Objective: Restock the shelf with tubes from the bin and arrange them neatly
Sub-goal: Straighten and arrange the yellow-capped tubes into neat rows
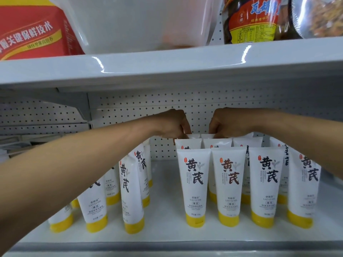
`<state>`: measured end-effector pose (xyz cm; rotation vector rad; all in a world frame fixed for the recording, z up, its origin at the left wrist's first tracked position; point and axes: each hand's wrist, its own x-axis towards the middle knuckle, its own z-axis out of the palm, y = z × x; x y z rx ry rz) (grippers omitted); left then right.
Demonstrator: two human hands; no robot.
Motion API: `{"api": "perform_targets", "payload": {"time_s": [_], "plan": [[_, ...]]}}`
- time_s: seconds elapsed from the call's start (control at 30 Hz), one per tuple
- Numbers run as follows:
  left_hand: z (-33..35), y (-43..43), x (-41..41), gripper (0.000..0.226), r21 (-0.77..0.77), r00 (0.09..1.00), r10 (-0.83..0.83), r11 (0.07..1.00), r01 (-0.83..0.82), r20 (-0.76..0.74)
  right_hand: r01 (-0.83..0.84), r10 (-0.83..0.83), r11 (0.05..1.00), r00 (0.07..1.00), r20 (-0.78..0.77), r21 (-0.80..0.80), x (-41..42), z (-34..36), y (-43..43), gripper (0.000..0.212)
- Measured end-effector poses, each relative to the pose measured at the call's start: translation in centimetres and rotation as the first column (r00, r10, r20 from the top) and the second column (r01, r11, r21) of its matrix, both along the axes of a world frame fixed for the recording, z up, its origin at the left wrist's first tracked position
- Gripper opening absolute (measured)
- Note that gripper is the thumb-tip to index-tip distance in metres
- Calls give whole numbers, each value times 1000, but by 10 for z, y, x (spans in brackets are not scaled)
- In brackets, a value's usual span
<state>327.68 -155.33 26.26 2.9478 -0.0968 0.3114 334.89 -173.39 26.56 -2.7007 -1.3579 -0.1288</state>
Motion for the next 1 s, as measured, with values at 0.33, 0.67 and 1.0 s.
{"api": "perform_targets", "payload": {"time_s": [0.33,0.67,1.0], "plan": [[1,1,3,30,15,999,9,1000,-8,-32,-11,11,1000,1000,11,2,1,-1,-1,10],[0,4,6,30,18,999,17,1000,-17,-50,-17,17,1000,1000,8,-16,-1,-1,-1,15],[7,8,-15,29,-73,997,-62,996,58,-50,-36,43,987,998,-45,154,-20,9,-10,25]]}}
